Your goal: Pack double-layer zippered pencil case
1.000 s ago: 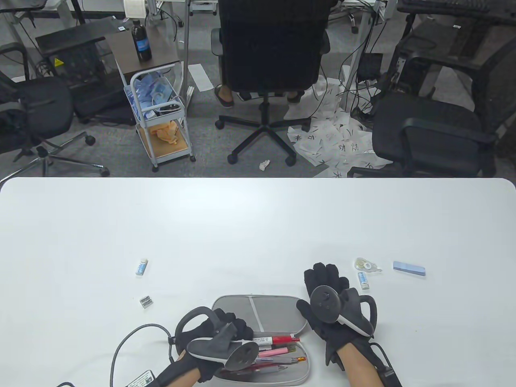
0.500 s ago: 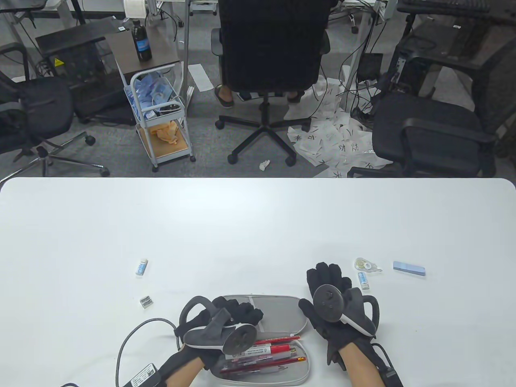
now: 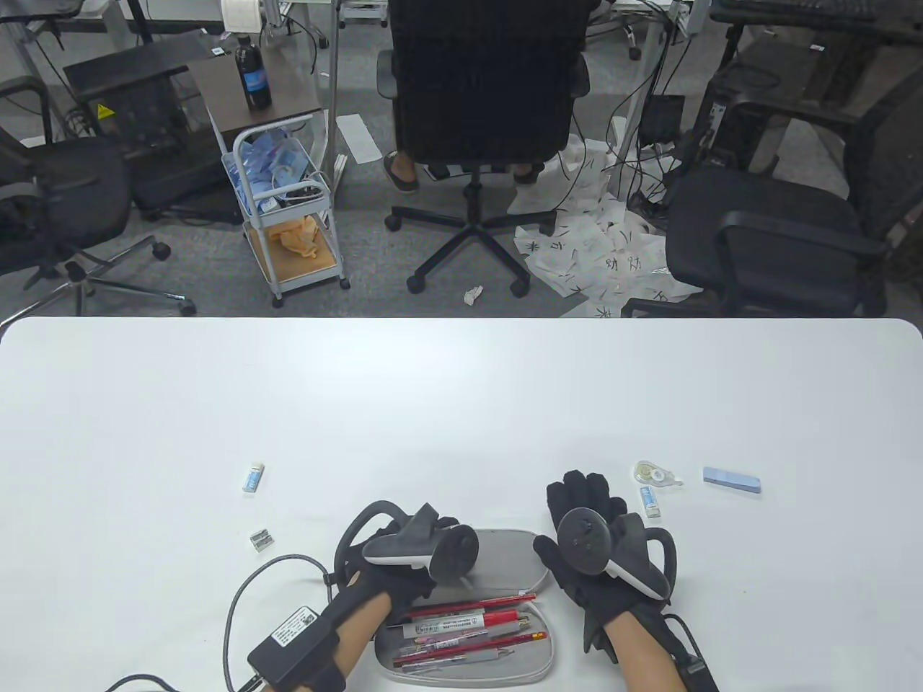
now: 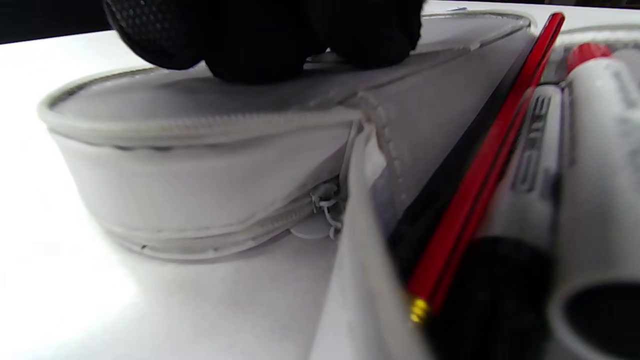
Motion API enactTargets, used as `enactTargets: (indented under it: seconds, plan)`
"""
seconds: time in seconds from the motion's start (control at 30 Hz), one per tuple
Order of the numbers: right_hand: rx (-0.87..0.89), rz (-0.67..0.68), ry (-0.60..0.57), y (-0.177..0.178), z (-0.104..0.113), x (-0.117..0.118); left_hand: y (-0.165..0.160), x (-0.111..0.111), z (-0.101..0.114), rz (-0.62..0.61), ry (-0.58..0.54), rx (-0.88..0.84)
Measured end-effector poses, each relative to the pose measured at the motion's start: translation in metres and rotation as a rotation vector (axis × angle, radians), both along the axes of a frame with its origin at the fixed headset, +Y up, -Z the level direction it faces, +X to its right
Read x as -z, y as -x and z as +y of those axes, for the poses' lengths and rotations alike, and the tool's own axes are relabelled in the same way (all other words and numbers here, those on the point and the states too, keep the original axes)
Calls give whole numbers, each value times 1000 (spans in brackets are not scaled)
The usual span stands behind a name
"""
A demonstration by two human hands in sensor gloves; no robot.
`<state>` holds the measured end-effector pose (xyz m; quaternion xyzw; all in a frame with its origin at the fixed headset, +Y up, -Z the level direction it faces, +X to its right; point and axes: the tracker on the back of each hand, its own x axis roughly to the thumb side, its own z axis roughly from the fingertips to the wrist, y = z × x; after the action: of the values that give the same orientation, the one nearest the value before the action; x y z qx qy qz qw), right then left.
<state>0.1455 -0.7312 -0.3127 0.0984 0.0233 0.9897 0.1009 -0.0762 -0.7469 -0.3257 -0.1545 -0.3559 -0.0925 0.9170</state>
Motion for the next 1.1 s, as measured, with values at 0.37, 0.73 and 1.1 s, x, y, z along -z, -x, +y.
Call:
enactTargets:
  seconds: [0.37, 0.73, 1.1]
  plan:
    - [-70, -68, -6, -2, 0, 6, -1, -2, -3, 4, -16, 8]
    - [-38, -556, 72, -142, 9, 52, 14, 8, 1, 57, 96, -147]
    - [-86, -692, 320, -228, -41, 87, 16, 7, -1, 38, 85, -167]
